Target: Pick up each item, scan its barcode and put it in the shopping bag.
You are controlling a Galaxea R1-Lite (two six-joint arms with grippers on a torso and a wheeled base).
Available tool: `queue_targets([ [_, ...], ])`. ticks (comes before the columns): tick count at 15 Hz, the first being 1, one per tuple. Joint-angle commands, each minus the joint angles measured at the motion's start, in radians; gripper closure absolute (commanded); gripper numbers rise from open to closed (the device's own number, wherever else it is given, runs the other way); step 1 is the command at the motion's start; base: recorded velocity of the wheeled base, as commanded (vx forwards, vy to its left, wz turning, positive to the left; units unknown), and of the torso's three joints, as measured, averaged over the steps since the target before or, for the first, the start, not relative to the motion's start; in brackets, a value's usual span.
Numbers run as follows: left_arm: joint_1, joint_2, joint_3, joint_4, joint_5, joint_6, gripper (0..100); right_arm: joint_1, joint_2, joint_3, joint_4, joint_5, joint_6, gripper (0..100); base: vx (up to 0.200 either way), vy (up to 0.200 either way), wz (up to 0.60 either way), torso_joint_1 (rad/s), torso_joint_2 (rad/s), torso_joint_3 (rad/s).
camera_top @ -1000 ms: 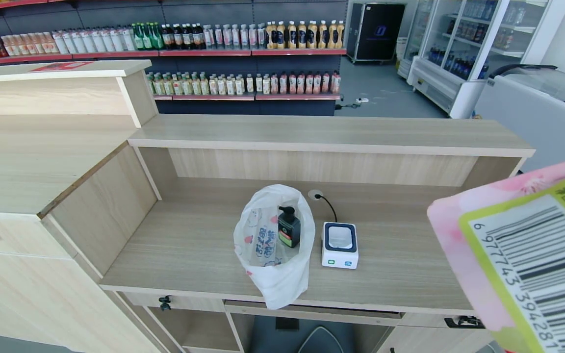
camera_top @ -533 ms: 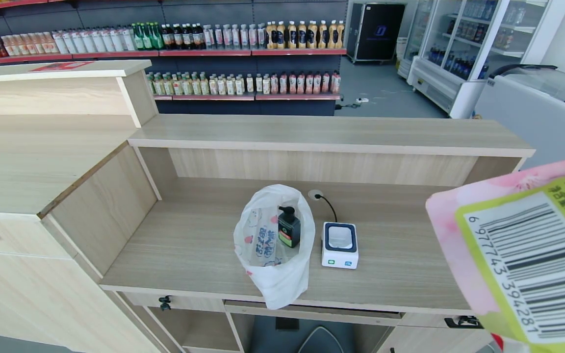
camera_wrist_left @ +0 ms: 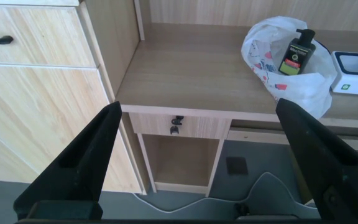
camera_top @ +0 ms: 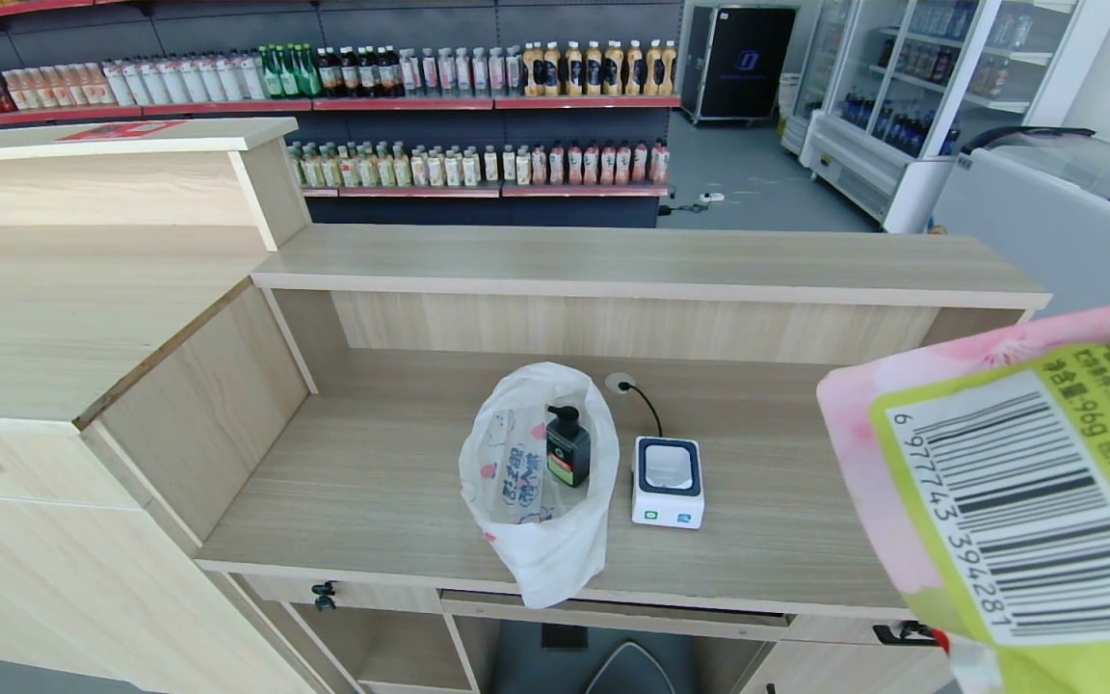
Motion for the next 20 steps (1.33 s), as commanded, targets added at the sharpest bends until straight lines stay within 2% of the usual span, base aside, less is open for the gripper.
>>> queue_targets([
  [1, 0.000, 0.000, 0.000, 0.000, 0.000, 0.000, 0, 0.001, 0.008, 0.000, -0.001, 0.041, -0.001, 100, 0.000, 0.000, 0.00, 0.000, 0.00, 0.000],
  [5, 0.000, 0.000, 0.000, 0.000, 0.000, 0.000, 0, -0.029, 0.028, -0.003, 0.001, 0.041, -0.002, 100, 0.000, 0.000, 0.00, 0.000, 0.00, 0.000],
  [8, 0.000, 0.000, 0.000, 0.000, 0.000, 0.000, 0, -0.217, 0.028, 0.003, 0.041, 0.041, -0.005, 100, 0.000, 0.000, 0.00, 0.000, 0.00, 0.000],
  [10, 0.000, 0.000, 0.000, 0.000, 0.000, 0.000, 0, -0.332, 0.005, 0.052, 0.144, 0.041, -0.105, 100, 0.000, 0.000, 0.00, 0.000, 0.00, 0.000],
  [11, 0.000, 0.000, 0.000, 0.000, 0.000, 0.000, 0, -0.477, 0.004, 0.055, 0.234, 0.041, -0.203, 100, 0.000, 0.000, 0.00, 0.000, 0.00, 0.000],
  [12, 0.000, 0.000, 0.000, 0.000, 0.000, 0.000, 0, -0.537, -0.001, 0.063, 0.349, 0.041, -0.301, 100, 0.000, 0.000, 0.00, 0.000, 0.00, 0.000],
  [13, 0.000, 0.000, 0.000, 0.000, 0.000, 0.000, 0, -0.563, -0.002, 0.053, 0.463, 0.041, -0.372, 100, 0.000, 0.000, 0.00, 0.000, 0.00, 0.000],
  [15, 0.000, 0.000, 0.000, 0.000, 0.000, 0.000, 0, -0.621, -0.058, 0.058, 0.644, 0.041, -0.386, 100, 0.000, 0.000, 0.00, 0.000, 0.00, 0.000],
  [17, 0.000, 0.000, 0.000, 0.000, 0.000, 0.000, 0, -0.692, -0.061, 0.064, 0.650, 0.030, -0.386, 100, 0.000, 0.000, 0.00, 0.000, 0.00, 0.000],
  [18, 0.000, 0.000, 0.000, 0.000, 0.000, 0.000, 0, -0.694, -0.058, 0.061, 0.656, -0.051, -0.386, 100, 0.000, 0.000, 0.00, 0.000, 0.00, 0.000],
  [19, 0.000, 0.000, 0.000, 0.000, 0.000, 0.000, 0, -0.620, -0.067, 0.059, 0.722, -0.277, -0.369, 100, 0.000, 0.000, 0.00, 0.000, 0.00, 0.000],
  [20, 0.000, 0.000, 0.000, 0.000, 0.000, 0.000, 0, -0.582, -0.090, 0.053, 0.851, -0.525, -0.363, 100, 0.000, 0.000, 0.00, 0.000, 0.00, 0.000],
])
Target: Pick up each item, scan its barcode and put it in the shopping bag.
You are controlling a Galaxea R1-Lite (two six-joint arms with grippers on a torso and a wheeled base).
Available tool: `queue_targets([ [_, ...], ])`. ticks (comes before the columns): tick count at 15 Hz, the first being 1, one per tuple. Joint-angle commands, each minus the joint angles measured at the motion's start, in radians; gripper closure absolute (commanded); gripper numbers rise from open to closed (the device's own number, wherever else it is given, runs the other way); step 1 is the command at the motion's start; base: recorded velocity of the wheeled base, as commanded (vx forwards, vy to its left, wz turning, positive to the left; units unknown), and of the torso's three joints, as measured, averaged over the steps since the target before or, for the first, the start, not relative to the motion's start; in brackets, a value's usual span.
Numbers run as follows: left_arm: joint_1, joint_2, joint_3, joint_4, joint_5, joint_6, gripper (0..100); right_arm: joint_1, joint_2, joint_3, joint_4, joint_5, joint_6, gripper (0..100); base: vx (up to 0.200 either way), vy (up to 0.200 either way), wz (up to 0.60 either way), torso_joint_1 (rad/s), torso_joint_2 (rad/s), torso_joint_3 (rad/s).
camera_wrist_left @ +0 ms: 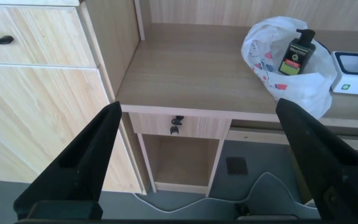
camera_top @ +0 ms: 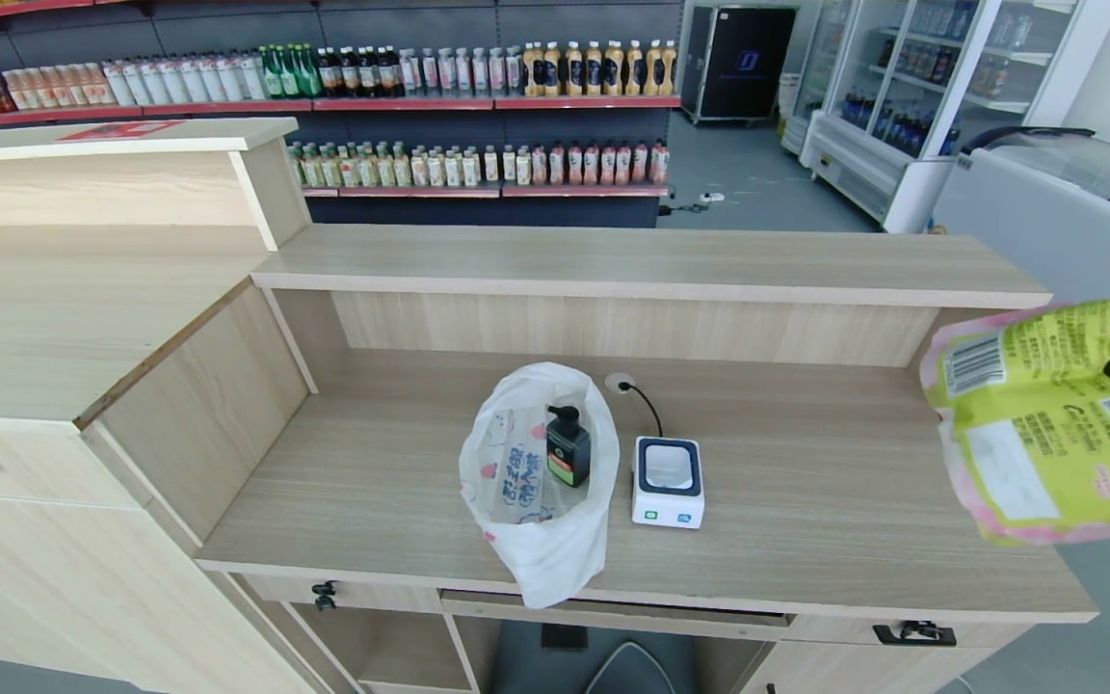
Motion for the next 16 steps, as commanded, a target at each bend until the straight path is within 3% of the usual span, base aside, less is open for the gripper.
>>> queue_targets([
  [1, 0.000, 0.000, 0.000, 0.000, 0.000, 0.000, 0, 0.086, -0.038, -0.019, 0.197, -0.420, 0.013, 100, 0.000, 0.000, 0.00, 0.000, 0.00, 0.000],
  [2, 0.000, 0.000, 0.000, 0.000, 0.000, 0.000, 0, 0.143, -0.046, -0.028, 0.320, -0.601, -0.047, 100, 0.000, 0.000, 0.00, 0.000, 0.00, 0.000],
  [3, 0.000, 0.000, 0.000, 0.000, 0.000, 0.000, 0, 0.162, -0.045, -0.019, 0.342, -0.612, -0.113, 100, 0.000, 0.000, 0.00, 0.000, 0.00, 0.000],
  [4, 0.000, 0.000, 0.000, 0.000, 0.000, 0.000, 0, 0.162, -0.011, 0.009, 0.369, -0.629, -0.385, 100, 0.000, 0.000, 0.00, 0.000, 0.00, 0.000],
  [6, 0.000, 0.000, 0.000, 0.000, 0.000, 0.000, 0, 0.157, 0.060, 0.009, 0.375, -0.670, -0.696, 100, 0.000, 0.000, 0.00, 0.000, 0.00, 0.000],
  [13, 0.000, 0.000, 0.000, 0.000, 0.000, 0.000, 0, 0.128, 0.159, -0.045, 0.380, -0.683, -1.159, 100, 0.000, 0.000, 0.09, 0.000, 0.00, 0.001],
  [16, 0.000, 0.000, 0.000, 0.000, 0.000, 0.000, 0, 0.131, 0.245, -0.056, 0.308, -0.707, -1.509, 100, 0.000, 0.000, 0.60, 0.006, 0.00, 0.004],
])
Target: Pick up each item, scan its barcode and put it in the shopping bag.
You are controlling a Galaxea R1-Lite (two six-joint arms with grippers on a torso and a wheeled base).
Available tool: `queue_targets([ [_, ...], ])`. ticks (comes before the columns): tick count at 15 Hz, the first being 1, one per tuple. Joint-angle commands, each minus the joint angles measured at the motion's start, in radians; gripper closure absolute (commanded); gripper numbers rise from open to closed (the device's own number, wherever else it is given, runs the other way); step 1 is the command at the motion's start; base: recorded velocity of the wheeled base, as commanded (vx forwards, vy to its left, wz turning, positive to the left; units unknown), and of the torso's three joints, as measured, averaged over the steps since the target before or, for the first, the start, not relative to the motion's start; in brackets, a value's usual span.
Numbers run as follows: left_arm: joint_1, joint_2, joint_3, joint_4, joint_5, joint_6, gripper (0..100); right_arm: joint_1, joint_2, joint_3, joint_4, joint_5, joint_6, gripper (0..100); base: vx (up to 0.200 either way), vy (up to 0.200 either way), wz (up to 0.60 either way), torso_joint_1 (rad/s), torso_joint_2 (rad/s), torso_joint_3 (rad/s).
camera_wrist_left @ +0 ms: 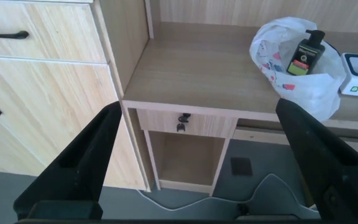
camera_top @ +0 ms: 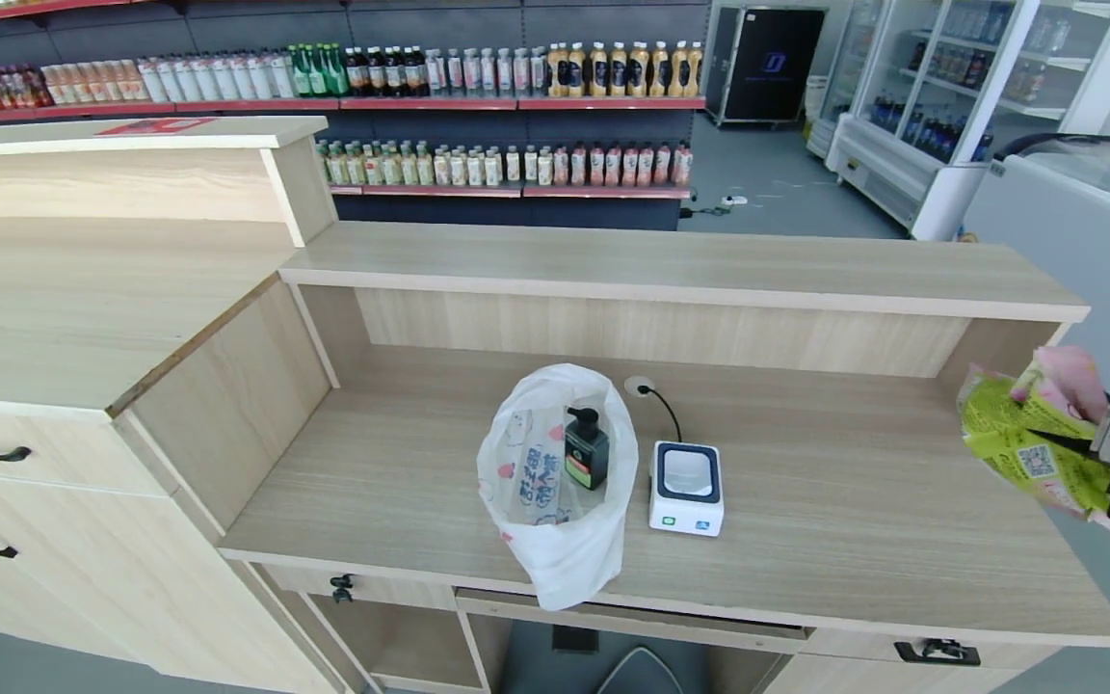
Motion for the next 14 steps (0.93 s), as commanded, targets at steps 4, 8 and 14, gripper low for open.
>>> queue_targets([
  [4, 0.000, 0.000, 0.000, 0.000, 0.000, 0.000, 0, 0.016, 0.239, -0.017, -0.125, 0.139, -0.404, 100, 0.000, 0.000, 0.60, 0.001, 0.00, 0.002],
  [8, 0.000, 0.000, 0.000, 0.000, 0.000, 0.000, 0, -0.033, 0.357, -0.020, -0.096, 0.229, -0.667, 100, 0.000, 0.000, 0.00, 0.000, 0.00, 0.000],
  [14, 0.000, 0.000, 0.000, 0.000, 0.000, 0.000, 0, -0.046, 0.458, -0.110, 0.023, 0.225, -0.856, 100, 0.000, 0.000, 0.00, 0.000, 0.00, 0.000],
])
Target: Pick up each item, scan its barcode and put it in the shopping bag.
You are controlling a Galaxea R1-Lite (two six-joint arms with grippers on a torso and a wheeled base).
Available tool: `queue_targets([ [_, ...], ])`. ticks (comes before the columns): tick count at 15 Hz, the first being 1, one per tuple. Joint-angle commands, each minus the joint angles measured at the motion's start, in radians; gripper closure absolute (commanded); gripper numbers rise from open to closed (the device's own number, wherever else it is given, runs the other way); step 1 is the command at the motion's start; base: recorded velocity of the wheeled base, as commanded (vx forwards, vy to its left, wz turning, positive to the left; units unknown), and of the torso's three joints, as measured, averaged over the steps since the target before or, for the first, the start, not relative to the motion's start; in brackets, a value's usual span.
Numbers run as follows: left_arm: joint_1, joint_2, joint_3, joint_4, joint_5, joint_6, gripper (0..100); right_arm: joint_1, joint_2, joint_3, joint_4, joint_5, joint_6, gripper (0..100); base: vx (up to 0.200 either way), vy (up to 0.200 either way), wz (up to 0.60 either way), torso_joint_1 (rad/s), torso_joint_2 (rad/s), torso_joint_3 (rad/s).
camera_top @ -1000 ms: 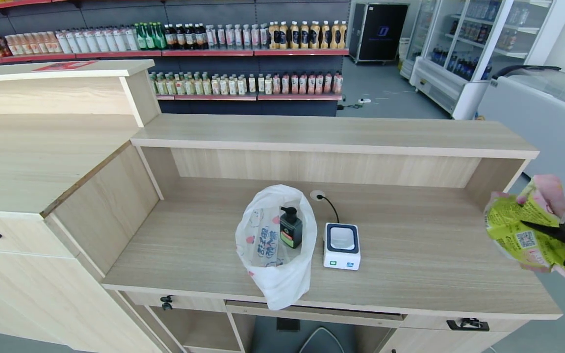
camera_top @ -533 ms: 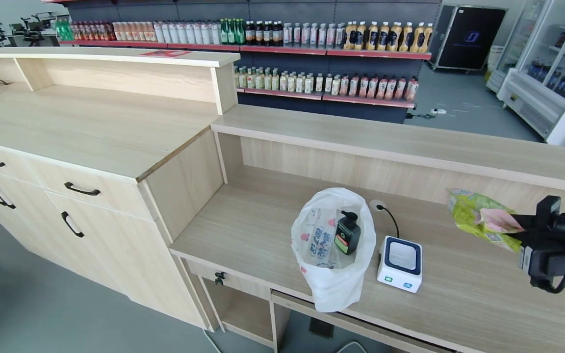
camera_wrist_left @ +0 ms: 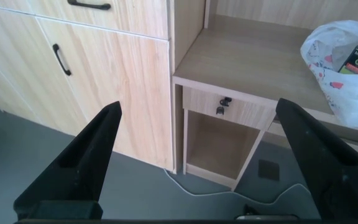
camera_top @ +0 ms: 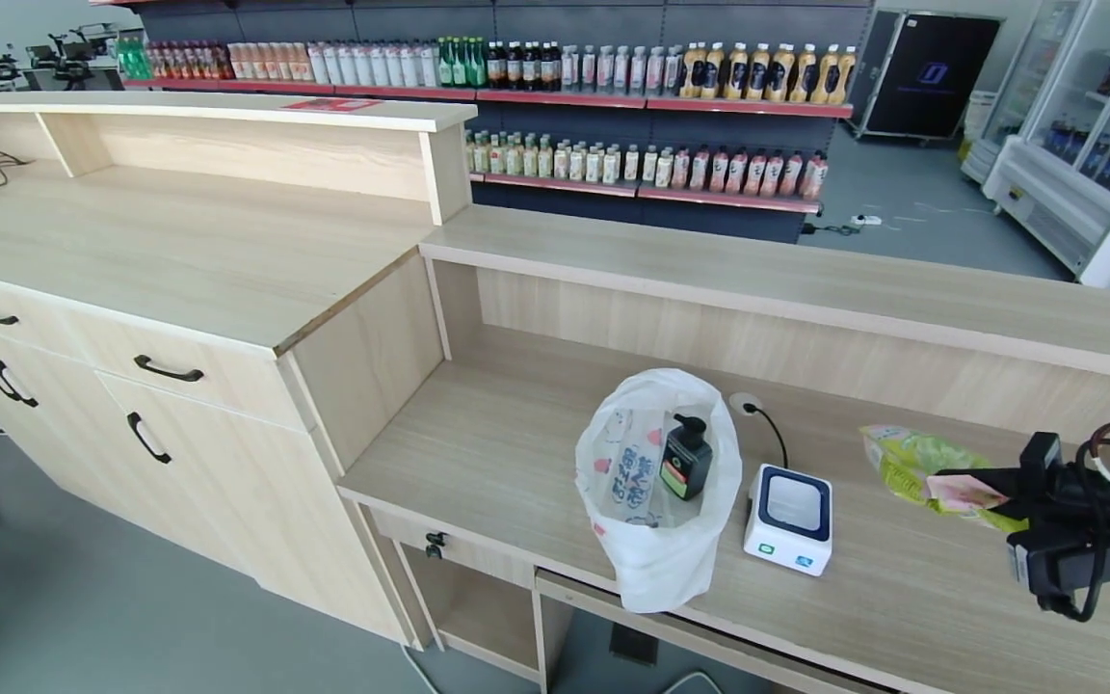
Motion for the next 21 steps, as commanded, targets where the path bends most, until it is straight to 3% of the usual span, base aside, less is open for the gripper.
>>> queue_targets([
  [1, 0.000, 0.000, 0.000, 0.000, 0.000, 0.000, 0, -0.002, 0.055, -0.035, 0.001, 0.000, -0.037, 100, 0.000, 0.000, 0.00, 0.000, 0.00, 0.000],
  [10, 0.000, 0.000, 0.000, 0.000, 0.000, 0.000, 0, 0.005, 0.084, -0.069, 0.177, 0.006, -0.206, 100, 0.000, 0.000, 0.00, 0.000, 0.00, 0.000],
  [13, 0.000, 0.000, 0.000, 0.000, 0.000, 0.000, 0, 0.019, 0.101, -0.071, 0.190, 0.006, -0.281, 100, 0.000, 0.000, 0.00, 0.000, 0.00, 0.000],
  [21, 0.000, 0.000, 0.000, 0.000, 0.000, 0.000, 0, 0.130, 0.162, -0.117, 0.177, 0.017, -0.293, 100, 0.000, 0.000, 0.00, 0.000, 0.00, 0.000],
])
